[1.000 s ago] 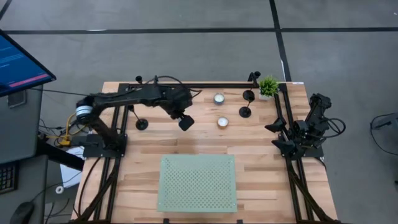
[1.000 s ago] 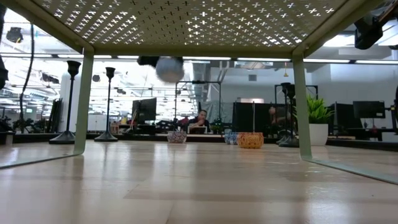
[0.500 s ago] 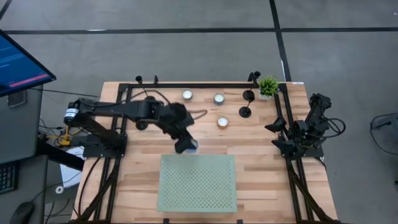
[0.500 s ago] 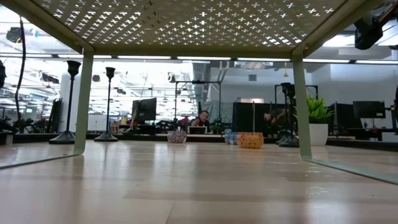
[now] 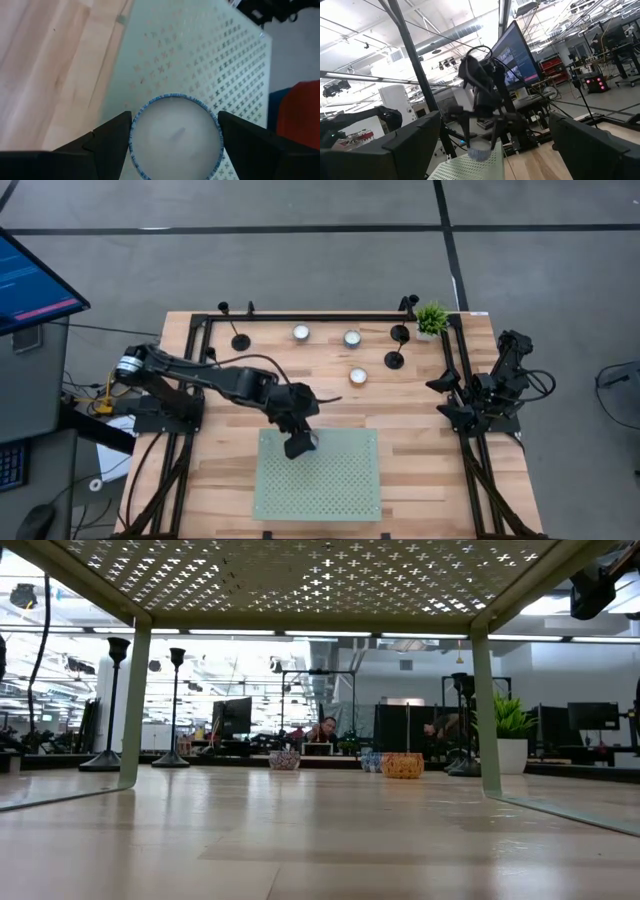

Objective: Stock candles on shelf
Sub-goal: Put the light blue scented candle on the shelf

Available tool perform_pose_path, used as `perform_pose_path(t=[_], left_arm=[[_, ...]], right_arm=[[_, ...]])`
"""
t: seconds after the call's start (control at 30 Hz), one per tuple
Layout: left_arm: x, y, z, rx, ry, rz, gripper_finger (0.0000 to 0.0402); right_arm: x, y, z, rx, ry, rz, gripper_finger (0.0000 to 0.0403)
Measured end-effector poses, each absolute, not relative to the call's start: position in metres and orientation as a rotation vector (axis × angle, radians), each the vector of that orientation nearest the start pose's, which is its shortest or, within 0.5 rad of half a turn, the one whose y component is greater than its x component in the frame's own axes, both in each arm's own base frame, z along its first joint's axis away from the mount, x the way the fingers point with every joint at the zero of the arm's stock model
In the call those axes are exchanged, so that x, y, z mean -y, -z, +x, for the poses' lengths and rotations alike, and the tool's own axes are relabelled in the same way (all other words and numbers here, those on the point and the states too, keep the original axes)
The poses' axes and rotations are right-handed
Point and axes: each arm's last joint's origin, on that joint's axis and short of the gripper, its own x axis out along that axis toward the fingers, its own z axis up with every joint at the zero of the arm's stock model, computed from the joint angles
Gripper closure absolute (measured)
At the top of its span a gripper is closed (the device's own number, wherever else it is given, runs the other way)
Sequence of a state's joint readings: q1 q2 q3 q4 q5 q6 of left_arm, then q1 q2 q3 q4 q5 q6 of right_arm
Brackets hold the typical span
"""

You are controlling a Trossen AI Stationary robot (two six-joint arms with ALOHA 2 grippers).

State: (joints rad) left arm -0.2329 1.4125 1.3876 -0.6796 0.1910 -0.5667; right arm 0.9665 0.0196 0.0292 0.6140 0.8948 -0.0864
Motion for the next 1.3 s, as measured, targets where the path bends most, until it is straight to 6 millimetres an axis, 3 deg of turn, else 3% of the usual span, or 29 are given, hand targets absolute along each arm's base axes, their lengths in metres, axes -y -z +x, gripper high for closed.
perform_pose_path(t=[1.3], left_arm=[[0.0842, -0.3567, 0.2879, -0.804, 0.283, -0.491, 0.0111]], right_arm=[[-0.0449, -0.2215, 0.0583, 0.378, -0.059, 0.417, 0.0042]])
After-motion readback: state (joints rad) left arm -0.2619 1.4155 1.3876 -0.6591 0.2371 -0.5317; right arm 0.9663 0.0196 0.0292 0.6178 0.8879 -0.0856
